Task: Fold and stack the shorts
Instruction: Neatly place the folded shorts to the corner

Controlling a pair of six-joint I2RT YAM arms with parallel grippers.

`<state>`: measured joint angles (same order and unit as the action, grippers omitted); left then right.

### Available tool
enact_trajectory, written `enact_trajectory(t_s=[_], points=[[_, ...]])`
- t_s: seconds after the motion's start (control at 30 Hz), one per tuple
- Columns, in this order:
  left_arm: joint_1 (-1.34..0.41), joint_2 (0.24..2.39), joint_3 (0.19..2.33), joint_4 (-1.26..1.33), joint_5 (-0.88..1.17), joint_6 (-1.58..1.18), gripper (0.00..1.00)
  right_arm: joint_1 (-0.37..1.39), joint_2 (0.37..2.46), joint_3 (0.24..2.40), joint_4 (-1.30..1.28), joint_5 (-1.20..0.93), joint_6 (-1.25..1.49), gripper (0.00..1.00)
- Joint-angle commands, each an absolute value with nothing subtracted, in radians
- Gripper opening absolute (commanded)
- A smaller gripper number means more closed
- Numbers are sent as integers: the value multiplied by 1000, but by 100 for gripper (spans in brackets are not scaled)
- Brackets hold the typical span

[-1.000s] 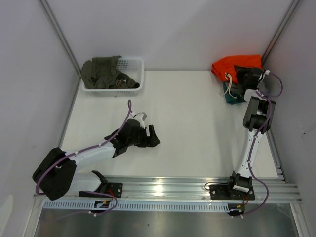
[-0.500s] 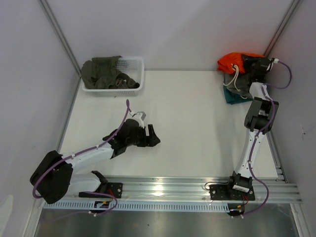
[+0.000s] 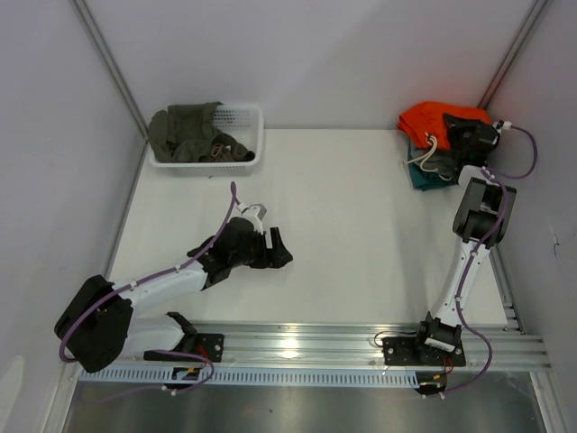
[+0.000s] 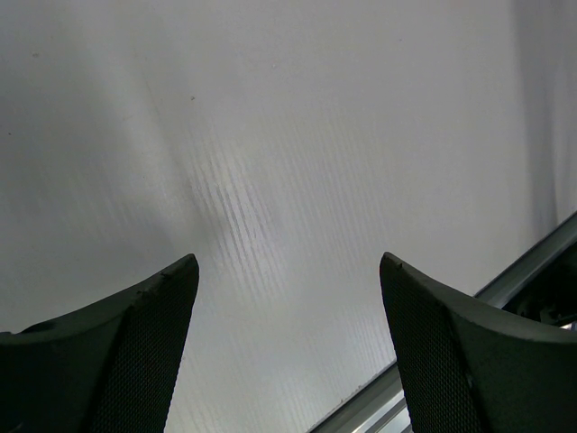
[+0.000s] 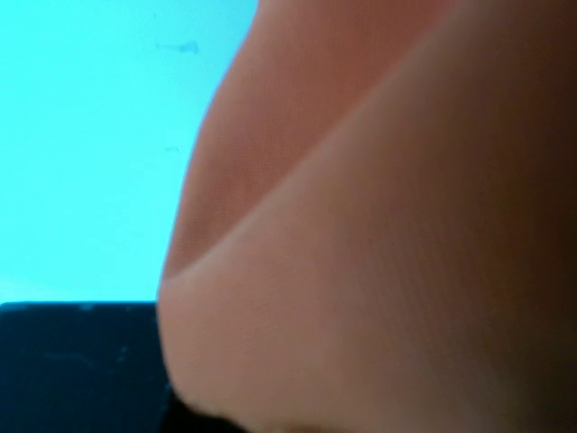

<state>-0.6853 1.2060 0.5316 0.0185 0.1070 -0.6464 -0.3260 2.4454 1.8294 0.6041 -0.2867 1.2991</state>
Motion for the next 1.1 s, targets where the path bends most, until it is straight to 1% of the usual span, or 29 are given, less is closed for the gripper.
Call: enact_trajectory(t_s=[0.0,0.13,0.23,0.27,0.33,0.4,0.47,0.57,0.6,0.63,0.67,0.7,0.8,0.83,0.97,1.07], points=[[-695,1198,563,25,98,-641,84,-390,2399,1916,670,-262,1310,0],[-696,1195,568,14,92,-640,84,-382,2442,2002,674,-235,1322,0],[-699,1189,572,8,83,-640,84,-368,2497,2135,657,-222,1307,0],[-698,1186,574,8,80,-638,84,-367,2541,2226,654,-224,1305,0],[-698,1178,574,-17,72,-635,84,-368,2582,2296,696,-219,1322,0],[-698,1177,575,-31,64,-630,84,-374,2612,2348,718,-212,1331,0],[-698,1178,574,-26,61,-634,84,-377,2603,2332,707,-222,1312,0],[-698,1195,569,-5,75,-641,84,-376,2531,2157,748,-236,1282,0],[-698,1203,571,-5,80,-640,84,-377,2504,2078,818,-223,1299,0],[-699,1210,572,-6,89,-643,84,-380,2450,1895,866,-207,1324,0],[-701,1225,574,26,94,-644,84,-383,2433,1817,962,-189,1371,0],[-703,1230,574,29,97,-644,85,-385,2404,1689,1000,-184,1388,0],[-712,1235,578,34,101,-644,84,-384,2347,1525,1023,-157,1399,0],[-715,1235,578,34,101,-644,84,-380,2306,1425,1025,-140,1402,0],[-724,1230,577,35,101,-644,84,-370,2238,1298,997,-89,1411,0],[-729,1210,571,31,97,-644,85,-362,2165,1232,913,-22,1411,0]])
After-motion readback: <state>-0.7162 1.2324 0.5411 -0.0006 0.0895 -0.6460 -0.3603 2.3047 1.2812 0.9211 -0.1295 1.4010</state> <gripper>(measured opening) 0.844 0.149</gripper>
